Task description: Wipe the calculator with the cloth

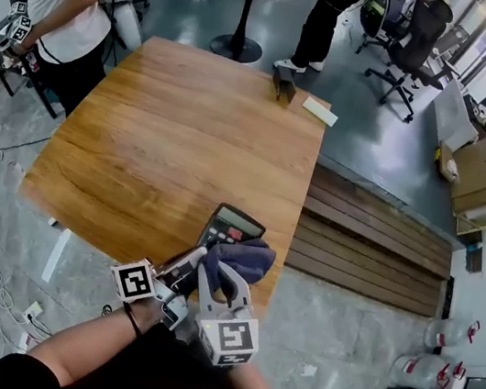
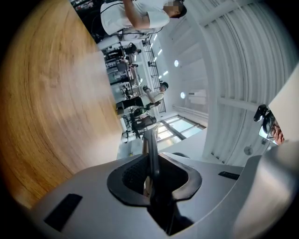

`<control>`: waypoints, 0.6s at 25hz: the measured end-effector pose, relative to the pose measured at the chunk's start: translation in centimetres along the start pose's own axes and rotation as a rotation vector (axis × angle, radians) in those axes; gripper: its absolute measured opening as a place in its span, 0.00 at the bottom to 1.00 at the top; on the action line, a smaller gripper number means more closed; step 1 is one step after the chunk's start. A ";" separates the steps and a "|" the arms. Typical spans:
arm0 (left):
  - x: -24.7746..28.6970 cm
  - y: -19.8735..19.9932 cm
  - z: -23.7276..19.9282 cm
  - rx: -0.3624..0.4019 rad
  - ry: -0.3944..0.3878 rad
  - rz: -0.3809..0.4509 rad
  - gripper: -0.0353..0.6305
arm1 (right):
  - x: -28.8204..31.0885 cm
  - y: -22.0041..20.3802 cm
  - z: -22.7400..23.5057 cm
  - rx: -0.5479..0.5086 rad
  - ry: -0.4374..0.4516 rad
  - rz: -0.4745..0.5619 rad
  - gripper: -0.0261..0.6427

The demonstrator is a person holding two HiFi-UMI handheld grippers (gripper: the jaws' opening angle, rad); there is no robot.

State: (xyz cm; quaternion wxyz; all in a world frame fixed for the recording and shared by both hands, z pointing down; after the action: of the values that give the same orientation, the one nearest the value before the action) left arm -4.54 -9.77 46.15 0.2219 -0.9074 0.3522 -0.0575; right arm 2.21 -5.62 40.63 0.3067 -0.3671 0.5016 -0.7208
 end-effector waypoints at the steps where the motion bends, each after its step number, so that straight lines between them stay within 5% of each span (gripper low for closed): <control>1: 0.1 0.0 -0.1 -0.009 0.001 0.005 0.16 | 0.0 0.1 -0.6 0.001 0.028 0.004 0.13; 6: 0.2 1.4 -0.1 -0.041 -0.008 0.049 0.16 | -0.3 -2.0 -1.0 -0.023 0.073 -0.046 0.13; 15: 0.5 2.8 1.4 -0.157 -0.095 0.090 0.16 | -0.6 -5.6 3.0 -0.091 -0.079 -0.093 0.13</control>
State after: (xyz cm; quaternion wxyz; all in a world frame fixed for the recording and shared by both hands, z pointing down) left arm -5.55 -11.46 43.67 0.1687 -0.9071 0.3850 0.0234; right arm 4.63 -4.93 46.50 0.2754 -0.4317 0.5036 -0.6958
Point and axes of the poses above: the fingertips, and each gripper's own axes: x forward along the fingers, z to its right, y out of its top, the point moved 4 cm from there along -x, backward along the fingers, and after that the axes turned 7 degrees about x, right-handed, at the moved point
